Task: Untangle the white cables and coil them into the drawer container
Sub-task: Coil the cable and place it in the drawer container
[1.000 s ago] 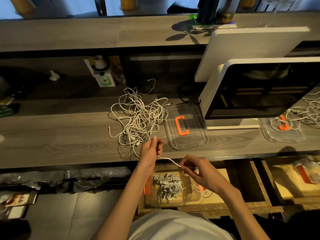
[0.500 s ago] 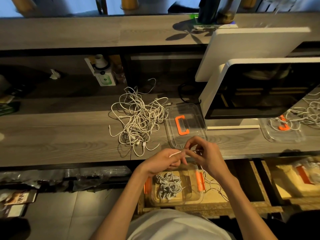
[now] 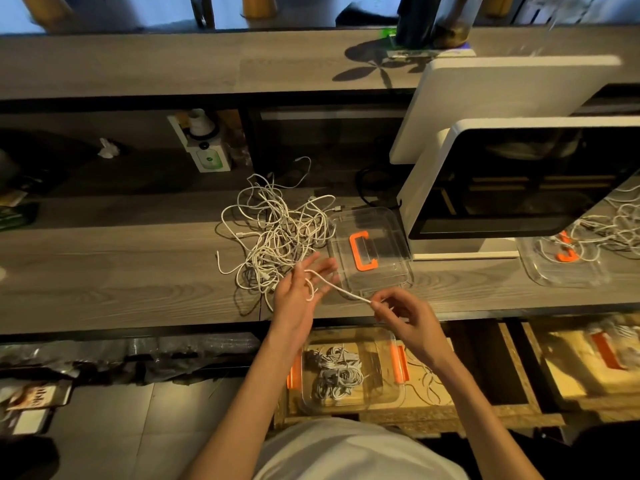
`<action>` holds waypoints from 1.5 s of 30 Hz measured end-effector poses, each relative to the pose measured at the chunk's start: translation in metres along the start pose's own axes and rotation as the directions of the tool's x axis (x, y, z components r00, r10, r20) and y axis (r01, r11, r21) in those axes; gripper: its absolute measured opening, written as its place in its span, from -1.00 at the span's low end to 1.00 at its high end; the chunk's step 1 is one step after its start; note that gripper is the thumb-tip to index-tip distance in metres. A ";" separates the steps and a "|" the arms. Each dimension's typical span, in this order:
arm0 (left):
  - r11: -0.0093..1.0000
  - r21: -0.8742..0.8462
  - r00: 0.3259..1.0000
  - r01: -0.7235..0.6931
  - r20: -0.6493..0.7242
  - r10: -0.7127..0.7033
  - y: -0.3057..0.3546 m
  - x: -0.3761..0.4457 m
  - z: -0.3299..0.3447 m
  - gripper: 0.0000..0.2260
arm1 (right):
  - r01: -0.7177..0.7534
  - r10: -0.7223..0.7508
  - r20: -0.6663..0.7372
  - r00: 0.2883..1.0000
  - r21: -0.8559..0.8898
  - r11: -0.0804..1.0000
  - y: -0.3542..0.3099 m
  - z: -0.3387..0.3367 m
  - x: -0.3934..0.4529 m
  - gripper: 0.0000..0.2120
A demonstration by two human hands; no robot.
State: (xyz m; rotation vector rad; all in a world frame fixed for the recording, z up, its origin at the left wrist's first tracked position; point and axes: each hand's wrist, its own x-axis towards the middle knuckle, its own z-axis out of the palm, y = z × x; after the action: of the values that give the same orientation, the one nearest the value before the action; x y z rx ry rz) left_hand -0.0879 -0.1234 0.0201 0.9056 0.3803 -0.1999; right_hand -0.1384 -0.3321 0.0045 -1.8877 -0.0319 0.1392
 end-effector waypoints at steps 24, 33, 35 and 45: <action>0.770 0.637 0.992 0.031 0.072 -0.099 -0.008 0.004 -0.008 -0.66 | 0.156 -0.104 0.441 0.892 -0.084 0.984 -0.049 0.017 0.001 -0.86; 0.761 0.578 0.776 0.294 0.321 -0.543 -0.002 -0.014 0.005 -0.40 | 0.143 -0.141 0.029 0.990 -0.288 0.947 -0.029 0.010 0.020 -0.86; 0.754 0.629 0.738 0.191 0.414 -0.533 -0.001 -0.016 0.004 -0.55 | 0.145 -0.149 0.010 0.989 -0.308 0.940 -0.025 0.009 0.020 -0.89; 0.797 0.588 0.805 0.138 0.402 -0.436 -0.005 -0.009 0.001 -0.64 | 0.102 -0.109 -0.012 0.994 -0.270 0.957 -0.011 -0.004 0.015 -0.80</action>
State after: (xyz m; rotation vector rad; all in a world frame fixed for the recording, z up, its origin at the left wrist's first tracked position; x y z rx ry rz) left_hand -0.0974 -0.1272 0.0208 1.2927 -0.0634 -0.8720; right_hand -0.1221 -0.3312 0.0155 -2.1546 -0.1393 0.0377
